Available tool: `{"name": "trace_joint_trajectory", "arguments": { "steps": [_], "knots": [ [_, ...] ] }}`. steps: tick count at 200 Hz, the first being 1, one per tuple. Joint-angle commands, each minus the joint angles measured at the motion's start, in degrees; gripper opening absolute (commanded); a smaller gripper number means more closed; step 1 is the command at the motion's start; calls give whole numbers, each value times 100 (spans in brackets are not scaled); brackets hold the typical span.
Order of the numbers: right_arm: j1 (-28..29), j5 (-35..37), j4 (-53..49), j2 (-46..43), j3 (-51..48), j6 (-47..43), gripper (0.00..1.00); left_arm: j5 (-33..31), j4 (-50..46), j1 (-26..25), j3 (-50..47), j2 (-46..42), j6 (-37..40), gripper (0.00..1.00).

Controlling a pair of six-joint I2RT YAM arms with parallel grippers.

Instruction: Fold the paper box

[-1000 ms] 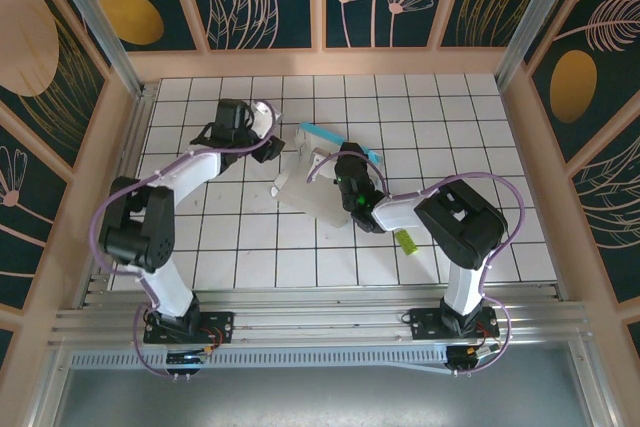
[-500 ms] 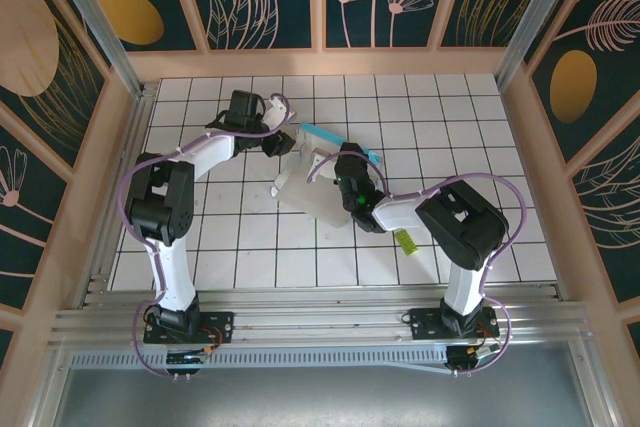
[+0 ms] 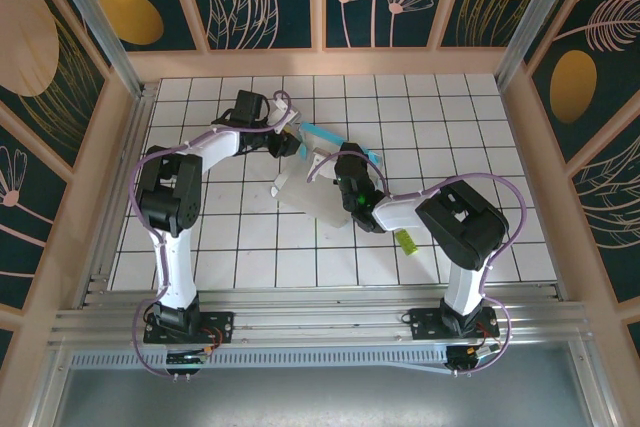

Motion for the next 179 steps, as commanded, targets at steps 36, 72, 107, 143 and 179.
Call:
{"name": "trace_joint_trajectory", "arguments": {
  "steps": [36,72,107,143,179],
  "knots": [
    [105,-237,-547,-10,127,274,14,-105,481,-173,204,242,-356,27],
    [124,-234,-580,-5,159,322,13,-210,605,-214,259,309,-557,24],
    [150,-245,-608,4,177,366,13,-418,749,-298,254,371,-800,18],
    [168,-299,-670,0,195,481,13,-371,707,-326,405,556,-1009,5],
    [165,-330,-732,-23,212,555,13,-489,732,-376,437,619,-1179,0]
  ]
}}
